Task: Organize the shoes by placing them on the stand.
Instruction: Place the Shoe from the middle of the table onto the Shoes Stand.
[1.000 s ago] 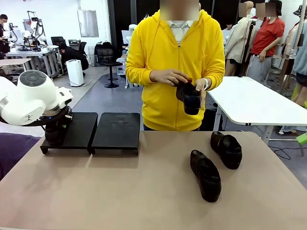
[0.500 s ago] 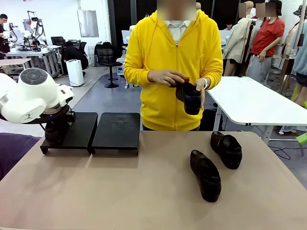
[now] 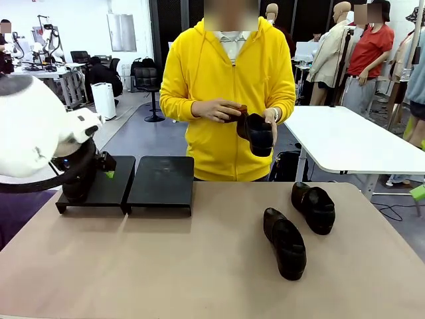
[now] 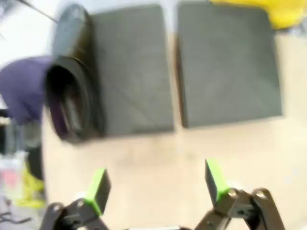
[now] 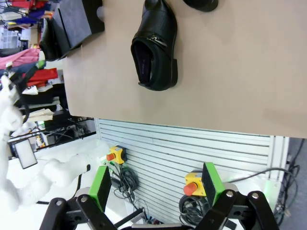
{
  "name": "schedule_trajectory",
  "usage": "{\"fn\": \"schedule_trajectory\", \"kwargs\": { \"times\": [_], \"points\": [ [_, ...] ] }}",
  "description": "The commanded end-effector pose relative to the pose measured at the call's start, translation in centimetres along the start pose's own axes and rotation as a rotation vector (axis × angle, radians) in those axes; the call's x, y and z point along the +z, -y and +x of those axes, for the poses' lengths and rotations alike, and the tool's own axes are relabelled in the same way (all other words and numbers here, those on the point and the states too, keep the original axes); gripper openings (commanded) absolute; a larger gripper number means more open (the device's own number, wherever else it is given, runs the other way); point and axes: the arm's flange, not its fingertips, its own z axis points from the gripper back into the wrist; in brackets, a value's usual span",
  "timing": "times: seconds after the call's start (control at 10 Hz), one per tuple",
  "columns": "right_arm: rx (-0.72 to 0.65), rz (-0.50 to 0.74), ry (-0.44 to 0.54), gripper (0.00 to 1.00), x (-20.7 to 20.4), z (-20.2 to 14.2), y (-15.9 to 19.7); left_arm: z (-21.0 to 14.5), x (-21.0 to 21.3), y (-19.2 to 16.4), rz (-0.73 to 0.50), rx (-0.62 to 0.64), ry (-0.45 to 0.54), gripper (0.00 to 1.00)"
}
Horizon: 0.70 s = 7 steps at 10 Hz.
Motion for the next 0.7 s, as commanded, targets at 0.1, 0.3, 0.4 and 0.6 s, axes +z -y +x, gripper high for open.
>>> {"fn": "schedule_trajectory", "kwargs": {
  "times": [0.1,0.3,0.4,0.6],
  "points": [
    [-0.011,-0.010,-0.006,1.00,0.5,0.0,-0.1,-3.5,11.9,-1.0,-0.240,-0.078,-0.312,1.00],
    [-0.011,-0.010,-0.006,1.00,0.5,0.0,-0.1,-7.0,14.2,-0.8,-0.424,-0.263,-0.499,1.00],
    [-0.011,-0.010,-0.006,1.00,0.5,0.0,-0.1,-10.0,15.5,-0.9,-0.347,-0.247,-0.528,1.00],
    [-0.011,-0.010,-0.006,1.00,0.5,0.0,-0.1,-17.2,17.4,-2.6,-0.269,-0.066,-0.450,1.00]
  ]
}}
